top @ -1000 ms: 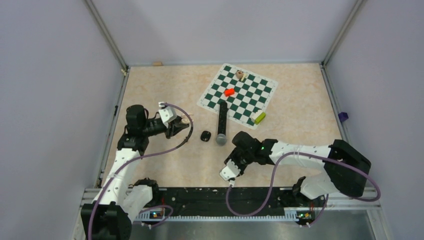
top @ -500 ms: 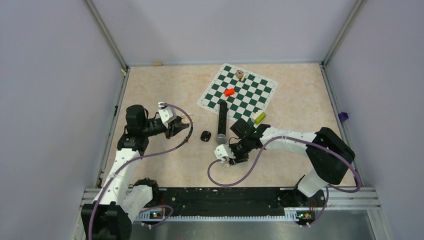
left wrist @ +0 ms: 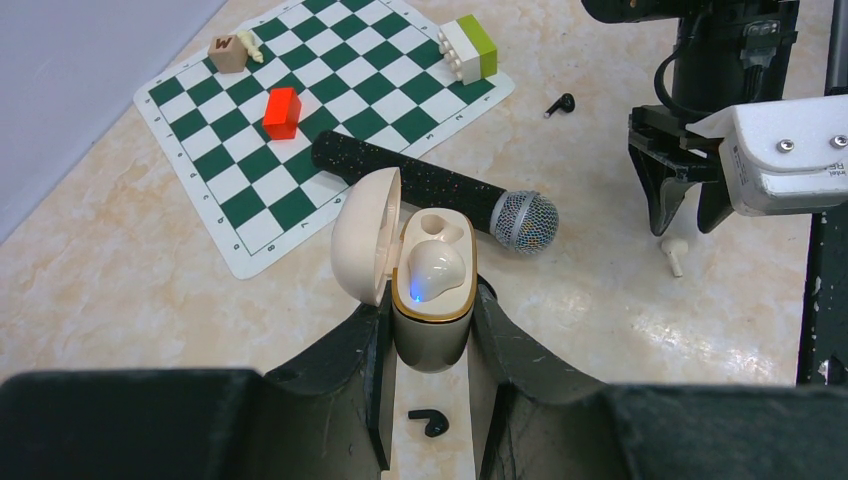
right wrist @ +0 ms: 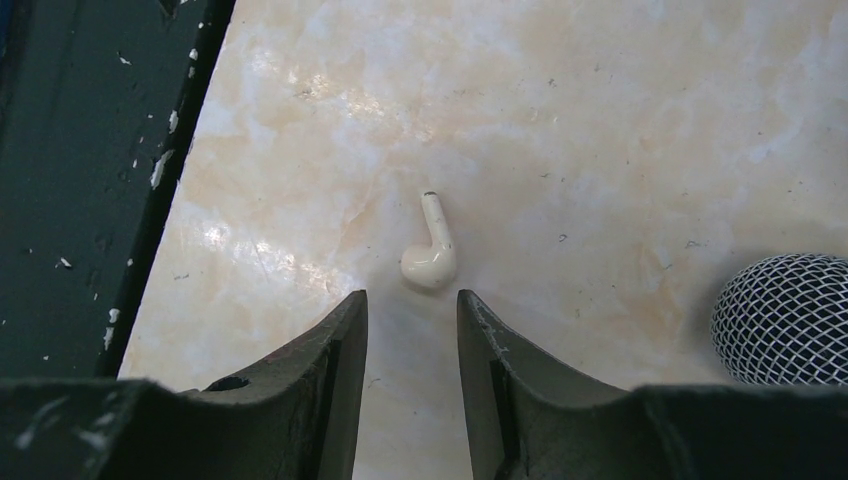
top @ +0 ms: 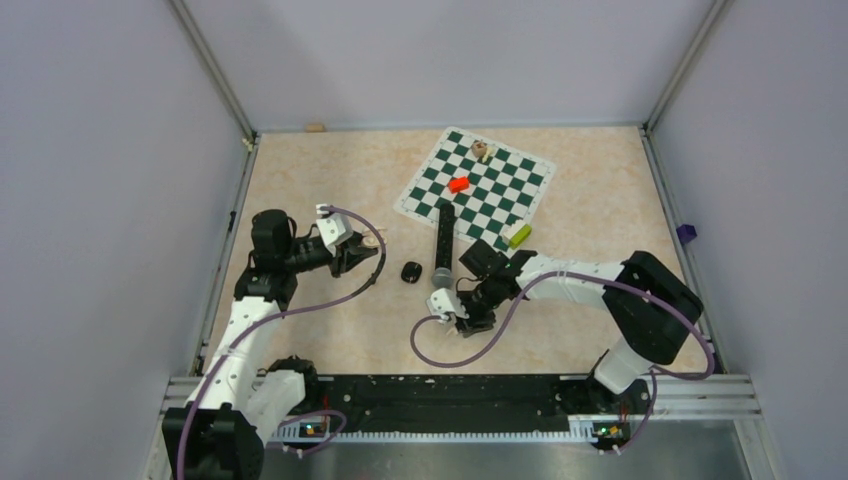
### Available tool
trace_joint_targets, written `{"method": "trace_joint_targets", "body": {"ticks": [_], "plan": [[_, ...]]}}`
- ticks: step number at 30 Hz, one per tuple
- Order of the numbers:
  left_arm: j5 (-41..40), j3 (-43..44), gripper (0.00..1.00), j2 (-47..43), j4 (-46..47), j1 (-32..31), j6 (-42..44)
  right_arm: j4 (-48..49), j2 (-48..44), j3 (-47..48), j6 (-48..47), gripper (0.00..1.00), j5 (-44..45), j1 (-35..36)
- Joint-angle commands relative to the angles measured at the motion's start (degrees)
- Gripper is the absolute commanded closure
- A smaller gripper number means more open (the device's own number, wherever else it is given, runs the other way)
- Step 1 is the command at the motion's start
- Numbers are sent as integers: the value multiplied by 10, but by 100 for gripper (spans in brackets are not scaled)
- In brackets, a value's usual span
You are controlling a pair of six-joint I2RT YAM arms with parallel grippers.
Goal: Insert the wireless bluetooth earbuds into the charging case
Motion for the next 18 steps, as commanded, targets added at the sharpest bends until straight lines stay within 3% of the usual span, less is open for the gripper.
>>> {"method": "trace_joint_targets", "body": {"ticks": [1,9,18], "plan": [[14,-1,100,-13,17,3,6,27,10,4,26,62,-16,9],[13,-1,100,-21,15,4,5,54,25,9,75,62,-14,13],[18,-2,100,-26,15,10,6,62,30,16,115,71,-40,3]]}}
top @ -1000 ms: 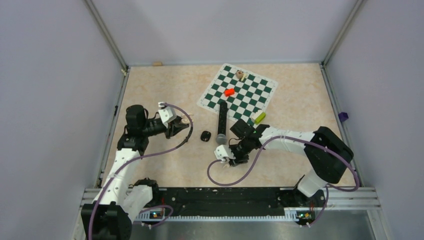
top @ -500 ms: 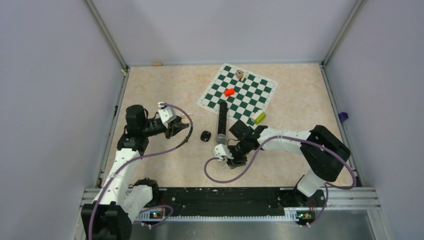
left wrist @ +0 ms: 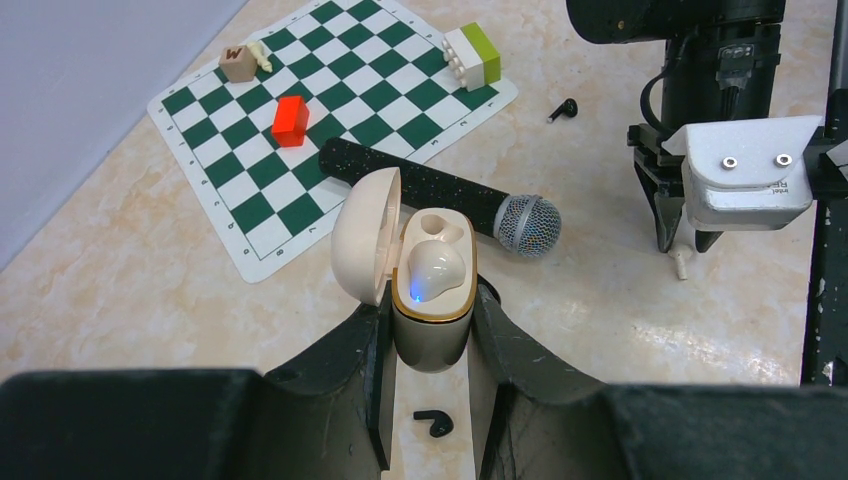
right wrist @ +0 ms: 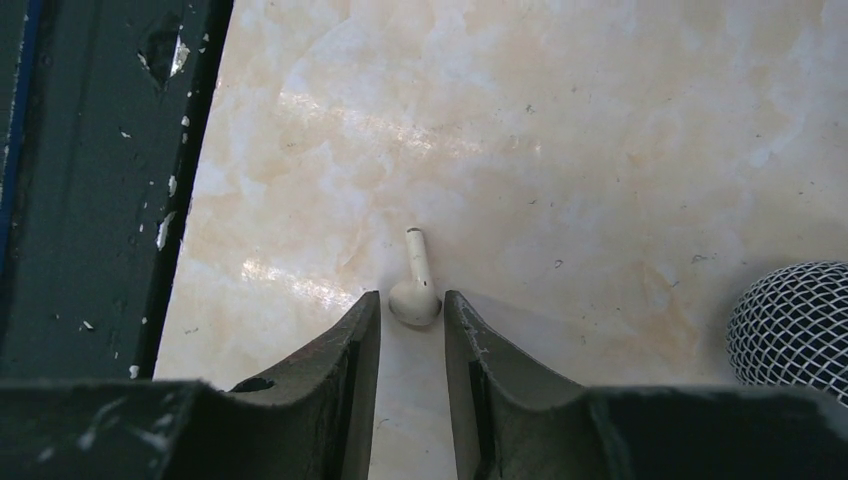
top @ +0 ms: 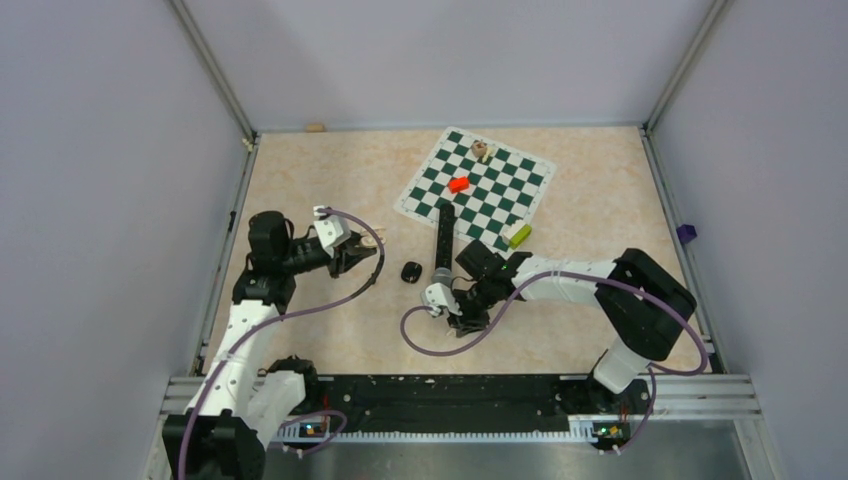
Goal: Insert the wireless bluetooth earbuds into the charging case
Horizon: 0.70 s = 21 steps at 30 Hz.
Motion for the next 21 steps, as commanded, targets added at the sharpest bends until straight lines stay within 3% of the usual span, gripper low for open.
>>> {"method": "trace_joint_targets", "body": {"ticks": [1,8,11,17,21], "plan": [[15,-1,100,-11,15,5,6,18,10,18,34,71,-39,-9],[18,-2,100,-11,17,6,7,19,8,21,41,87,-60,-25],[17,-3,100,-9,17,6,9,18,1,25,45,89,-72,-28],[16,-4,100,-5,20,6,10,36,-8,22,69,88,-75,-32],[15,-5,100,-5,20,6,10,48,-18,14,60,74,-44,-32]]}}
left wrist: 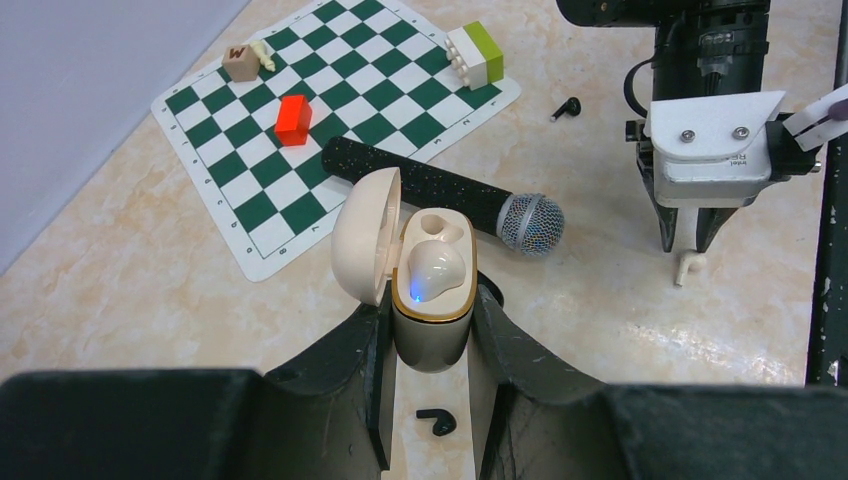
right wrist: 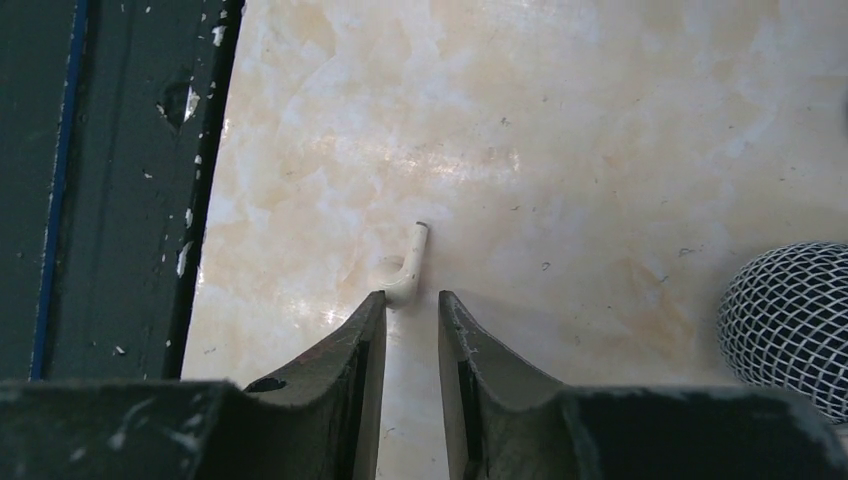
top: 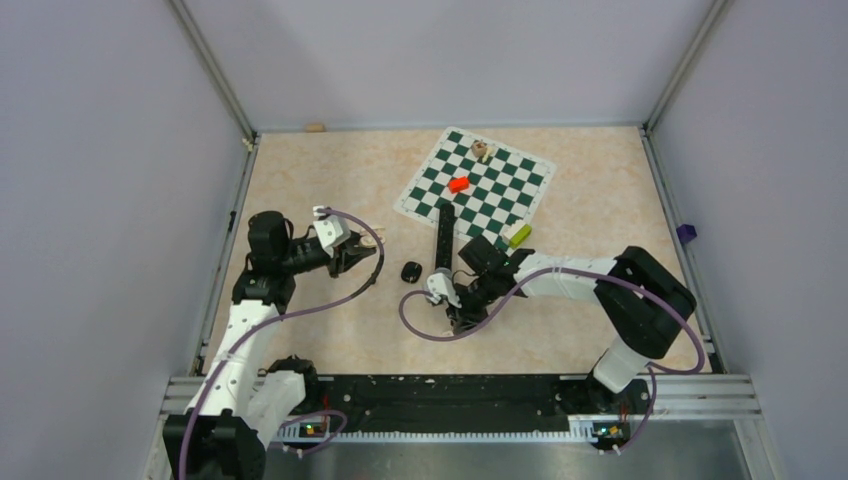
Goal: Insert the wireless bluetooth earbuds into the charging case
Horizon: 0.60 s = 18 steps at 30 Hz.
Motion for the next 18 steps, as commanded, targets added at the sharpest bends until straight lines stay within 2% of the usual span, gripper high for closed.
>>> {"method": "trace_joint_targets", "body": {"ticks": [1,4,6,12,18], "plan": [[14,-6,100,-5,20,3,8,34,-36,1,-27,71,8,-8],[14,-6,100,-3,20,3,9,89,-93,-54,-71,62,34,-9],[15,-6,100,0,20,3,9,115,-111,-68,-45,54,36,-9],[15,-4,100,-1,18,3,7,83,-128,-39,79,51,40,-9],[12,-3,100,-4,18,3,6,185,-166,-111,198,50,32,-7]]}}
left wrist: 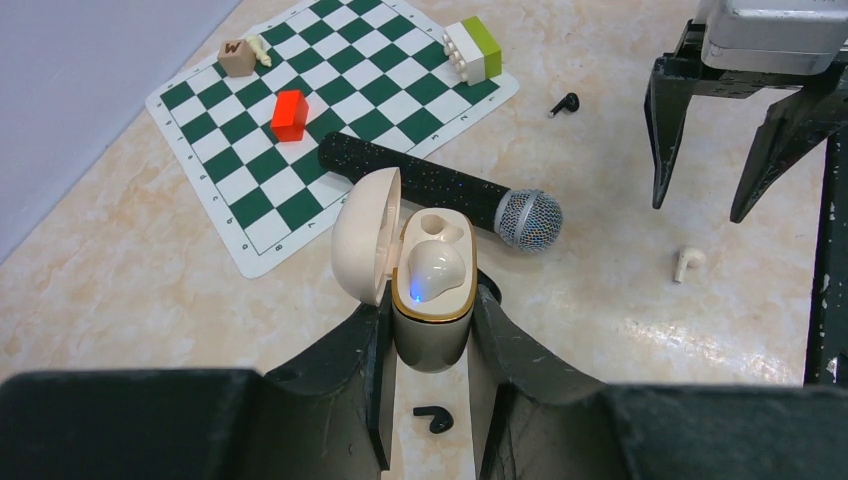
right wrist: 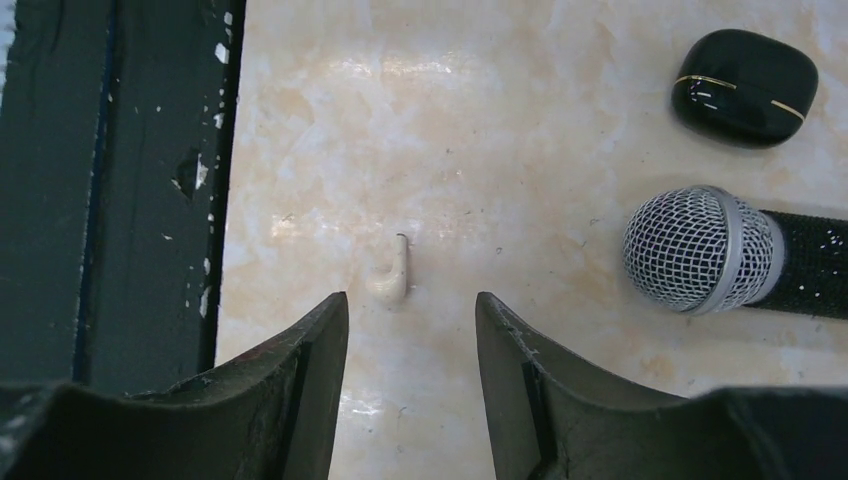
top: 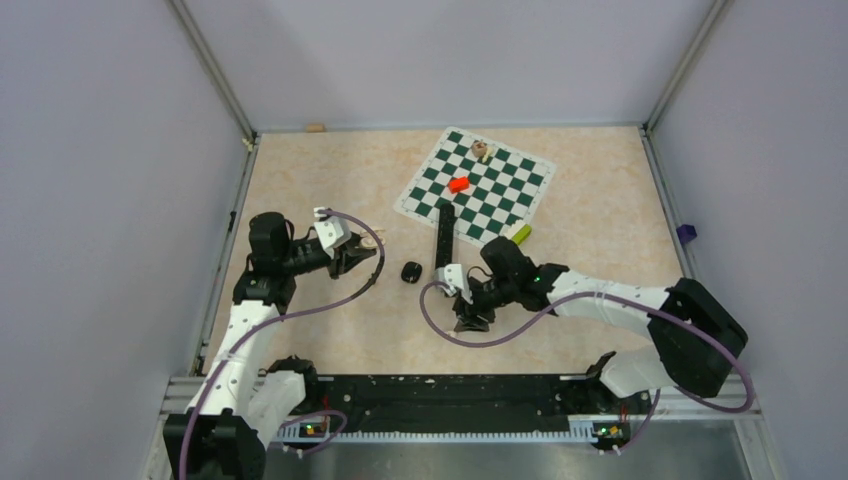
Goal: Insert the wireless bluetooth earbuds into the charging case
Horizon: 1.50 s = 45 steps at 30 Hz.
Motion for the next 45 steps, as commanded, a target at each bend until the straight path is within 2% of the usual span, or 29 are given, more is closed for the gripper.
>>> {"method": "trace_joint_targets", "body": {"ticks": [1,4,12,20,25,29,36,38,45], "plan": [[12,2,100,-5,18,4,3,82,-17,-30,102,50,-1,-5],[8,4,100,-5,17,4,3,111,14,-36,118,50,23,-4],[4,2,100,-6,16,8,8,131,37,-56,136,51,8,3],[3,2,100,-11,14,8,9,120,67,-52,120,51,23,47],[7,0,100,-21,14,25,10,130,77,-51,125,55,54,49],[11,1,100,-20,14,26,8,136,82,-50,126,63,68,49],[14,1,100,-20,15,26,5,123,75,-46,105,91,56,50],[15,0,100,-18,16,26,5,107,68,-32,91,95,56,50],[24,-8,100,1,30,25,5,41,-22,27,42,100,51,37]]}}
